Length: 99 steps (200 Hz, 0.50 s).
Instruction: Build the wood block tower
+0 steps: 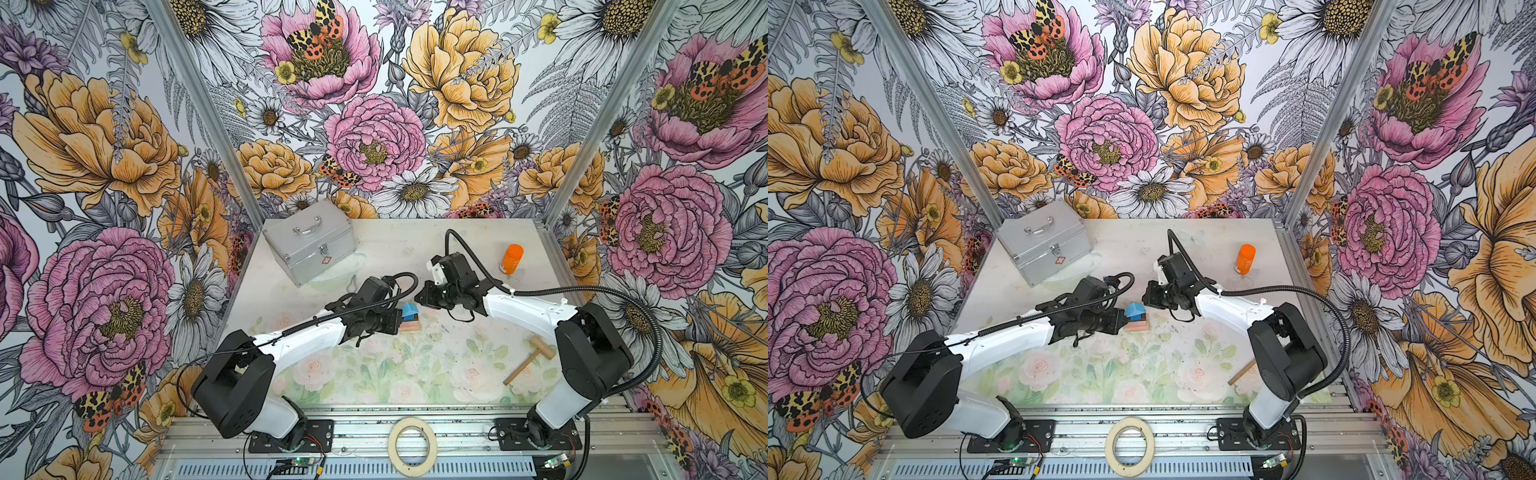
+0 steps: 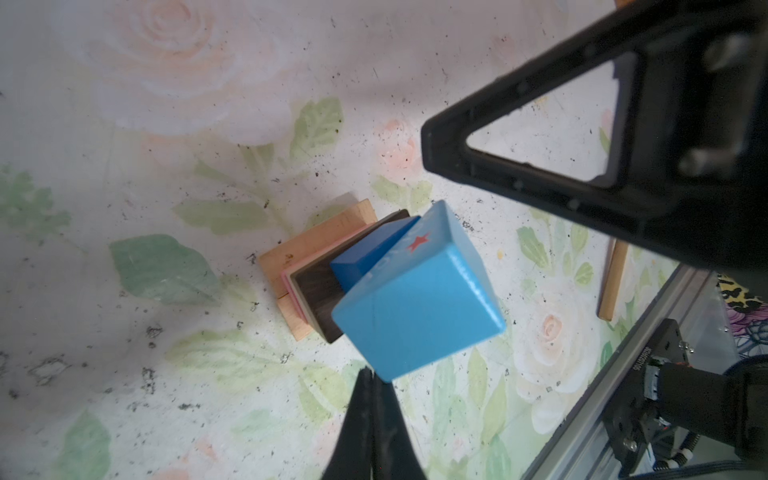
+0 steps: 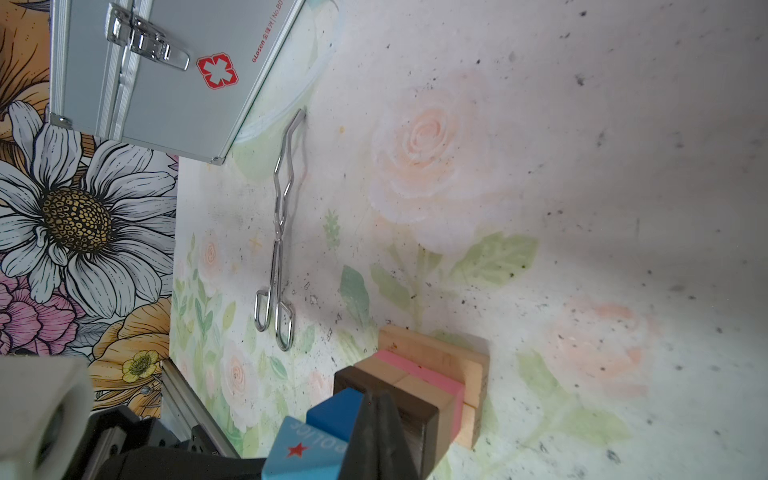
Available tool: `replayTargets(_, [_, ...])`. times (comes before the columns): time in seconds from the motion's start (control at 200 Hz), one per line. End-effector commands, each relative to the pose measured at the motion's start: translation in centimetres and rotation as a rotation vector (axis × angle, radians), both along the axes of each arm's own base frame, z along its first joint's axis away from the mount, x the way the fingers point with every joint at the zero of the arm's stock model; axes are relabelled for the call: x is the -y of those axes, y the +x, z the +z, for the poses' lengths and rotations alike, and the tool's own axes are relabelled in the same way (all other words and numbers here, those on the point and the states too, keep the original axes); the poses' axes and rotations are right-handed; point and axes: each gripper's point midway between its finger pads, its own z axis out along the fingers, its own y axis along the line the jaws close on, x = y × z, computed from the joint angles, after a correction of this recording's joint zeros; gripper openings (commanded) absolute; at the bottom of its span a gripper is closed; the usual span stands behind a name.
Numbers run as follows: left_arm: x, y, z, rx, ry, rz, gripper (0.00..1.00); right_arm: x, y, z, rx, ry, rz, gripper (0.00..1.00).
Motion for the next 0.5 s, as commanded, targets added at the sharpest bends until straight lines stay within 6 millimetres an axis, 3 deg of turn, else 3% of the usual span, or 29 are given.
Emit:
replayTargets(0.0, [0.10,1.43,1.26,0.055,-0.010,0.013,0.00,-0.09,0.20,1.19,0.039,0.017,-0.014,0.00])
replayTargets(0.49, [0.23,1.06,1.28,0.041,-0.024,0.006,0.00,-0.05,0.17,1.15,0.039,0.018,-0.017,0.00])
